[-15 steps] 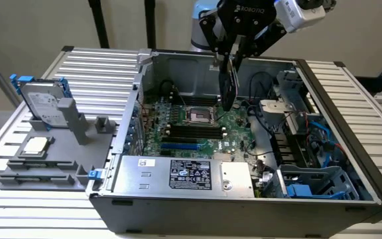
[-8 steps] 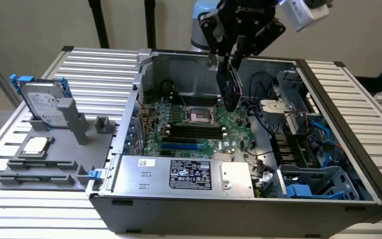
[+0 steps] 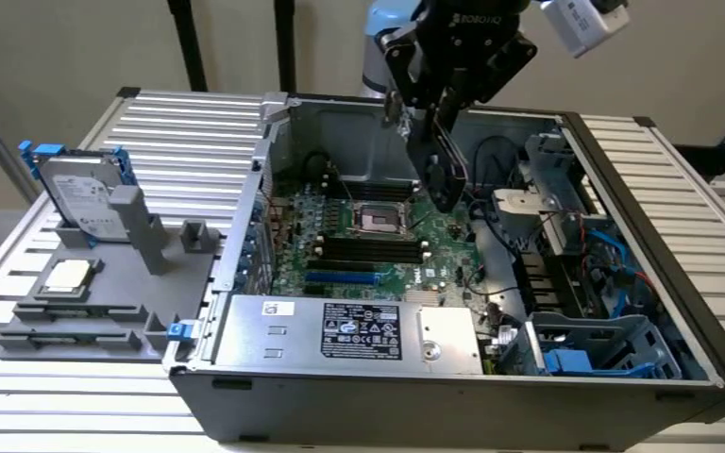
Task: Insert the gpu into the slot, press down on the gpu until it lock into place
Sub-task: 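Insert the gpu into the slot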
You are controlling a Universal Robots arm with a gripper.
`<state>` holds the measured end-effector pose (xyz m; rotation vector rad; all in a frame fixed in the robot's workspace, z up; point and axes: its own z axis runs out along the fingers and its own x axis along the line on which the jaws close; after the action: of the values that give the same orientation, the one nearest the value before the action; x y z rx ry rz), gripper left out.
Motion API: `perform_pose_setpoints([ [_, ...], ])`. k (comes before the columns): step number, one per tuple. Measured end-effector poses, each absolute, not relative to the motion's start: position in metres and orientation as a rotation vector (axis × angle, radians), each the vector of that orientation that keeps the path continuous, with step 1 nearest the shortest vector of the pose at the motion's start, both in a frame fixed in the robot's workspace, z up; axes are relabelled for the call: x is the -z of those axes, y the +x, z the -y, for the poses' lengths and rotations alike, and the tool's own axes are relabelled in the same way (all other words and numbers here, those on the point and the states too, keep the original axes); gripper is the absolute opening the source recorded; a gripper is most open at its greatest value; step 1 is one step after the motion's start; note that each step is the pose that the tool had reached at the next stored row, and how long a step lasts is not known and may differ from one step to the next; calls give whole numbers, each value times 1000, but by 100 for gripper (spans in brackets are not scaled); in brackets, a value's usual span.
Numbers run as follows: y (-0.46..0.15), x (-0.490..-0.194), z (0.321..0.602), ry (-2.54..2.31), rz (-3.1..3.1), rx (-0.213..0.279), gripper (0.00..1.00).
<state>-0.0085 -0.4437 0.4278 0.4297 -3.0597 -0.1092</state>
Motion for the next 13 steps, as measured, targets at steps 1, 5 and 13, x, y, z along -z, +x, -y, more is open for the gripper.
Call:
perform_pose_setpoints([
  [1,-9,-428,444,458,3055,108,26],
  [5,-9,-427,444,568,3035,105,26],
  [13,-9,-425,444,785,2991,106,26],
])
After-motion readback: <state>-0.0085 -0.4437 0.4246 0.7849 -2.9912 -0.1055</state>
